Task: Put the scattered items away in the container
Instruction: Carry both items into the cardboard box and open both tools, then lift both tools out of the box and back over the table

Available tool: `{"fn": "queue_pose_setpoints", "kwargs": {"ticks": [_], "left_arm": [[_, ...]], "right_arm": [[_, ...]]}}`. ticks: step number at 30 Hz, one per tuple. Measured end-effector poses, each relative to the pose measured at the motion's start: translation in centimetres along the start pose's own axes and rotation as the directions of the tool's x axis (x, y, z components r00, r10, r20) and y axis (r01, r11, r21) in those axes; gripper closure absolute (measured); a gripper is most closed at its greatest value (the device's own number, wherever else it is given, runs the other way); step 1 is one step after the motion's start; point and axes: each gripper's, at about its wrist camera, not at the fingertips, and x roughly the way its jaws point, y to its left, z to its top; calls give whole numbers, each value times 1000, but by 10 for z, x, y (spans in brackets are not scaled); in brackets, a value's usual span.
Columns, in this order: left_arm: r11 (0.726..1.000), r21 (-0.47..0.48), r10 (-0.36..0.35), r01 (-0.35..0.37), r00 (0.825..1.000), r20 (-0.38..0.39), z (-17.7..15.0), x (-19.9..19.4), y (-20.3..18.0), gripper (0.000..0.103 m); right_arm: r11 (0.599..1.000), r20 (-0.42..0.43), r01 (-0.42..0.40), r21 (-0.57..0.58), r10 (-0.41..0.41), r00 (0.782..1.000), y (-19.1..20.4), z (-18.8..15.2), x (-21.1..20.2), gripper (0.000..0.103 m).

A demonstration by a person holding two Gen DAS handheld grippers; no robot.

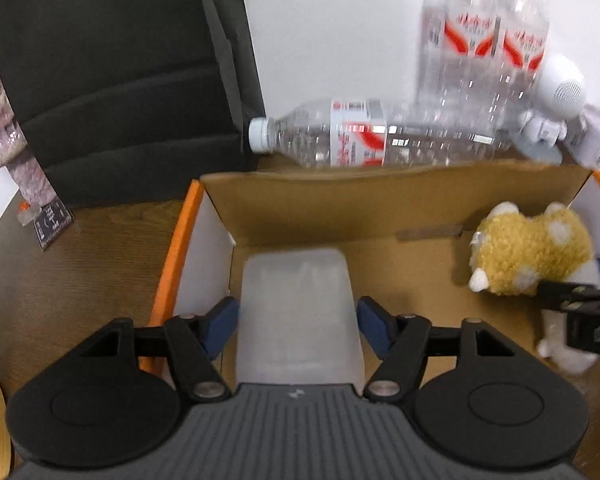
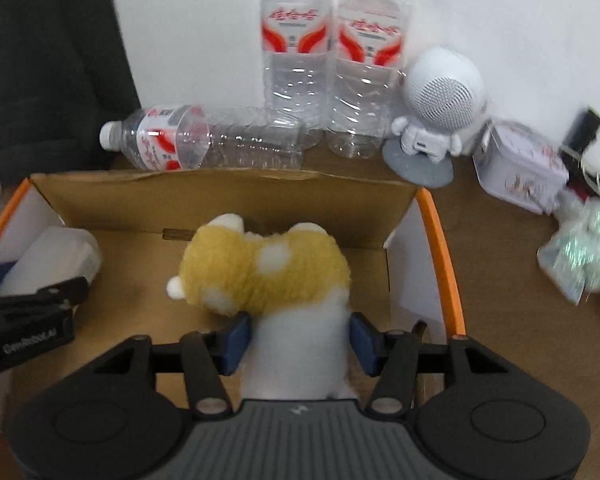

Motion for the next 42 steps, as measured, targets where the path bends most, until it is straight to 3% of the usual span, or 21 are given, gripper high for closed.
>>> {"fn": "queue_pose_setpoints", "kwargs": {"ticks": [3,6,8,10,13,15,18,21,23,25,27,30,33,38,39,40,41,42], "left_arm": [[999,-15,-39,40,999,35,8,-17,8,20],[995,-43,-89,92,994,67,15,-42,22,15],[989,-71,-123,128,990,73,19,-51,31,12],[970,-129,-200,204,979,43,19,-49,39,9],[945,-182,-282,271,958,-41,15,-31,34,13],[954,-166,-265,251,961,-73,10,-23,27,20],[963,-144,-241,226,966,-98,6,-24,26,19],[967,-143,-223,210,971,-84,10,-35,34,12],[964,-167,-219,204,973,-71,15,-49,40,10],[962,-167,-227,216,972,-53,16,-69,44,5],[968,-131,-221,214,975,-35,16,-94,41,2],[980,-46,-195,194,981,-21,10,-131,32,0],[984,16,-177,177,984,10,-3,-170,25,0],[990,15,-138,138,985,100,-37,-231,26,0],[995,-7,-94,96,982,163,-52,-251,26,0],[997,-40,-52,65,965,257,-72,-271,26,0],[996,-62,-33,60,928,371,-96,-292,25,0],[995,-75,-24,69,871,490,-126,-313,25,0]], "right_arm": [[999,25,-12,-48,13,1000,2,4,-10,24],[999,91,-12,-51,17,996,-5,8,-39,24],[997,127,-72,-23,75,989,-13,11,-63,31],[983,125,-184,2,183,975,-17,12,-76,57],[942,17,-334,23,334,943,-7,8,-57,80],[950,-46,-311,32,313,949,0,3,-31,84],[978,-83,-204,40,207,975,-1,-4,-3,88],[981,-94,-173,84,181,979,-14,-3,-5,81],[970,-64,-208,123,217,974,-24,-1,-21,67],[968,-14,-222,117,225,974,-26,-2,-46,41],[980,29,-183,82,182,983,-24,-4,-75,34],[989,53,-140,44,137,989,-20,-13,-111,25],[992,60,-121,20,119,991,-19,-29,-144,24],[995,167,-98,15,95,981,-14,-67,-208,21],[995,216,-98,22,91,972,-13,-79,-222,21],[995,288,-96,29,84,954,-12,-98,-241,18],[995,366,-94,32,76,927,-10,-117,-259,15],[995,464,-91,29,68,883,-7,-144,-277,7]]}}
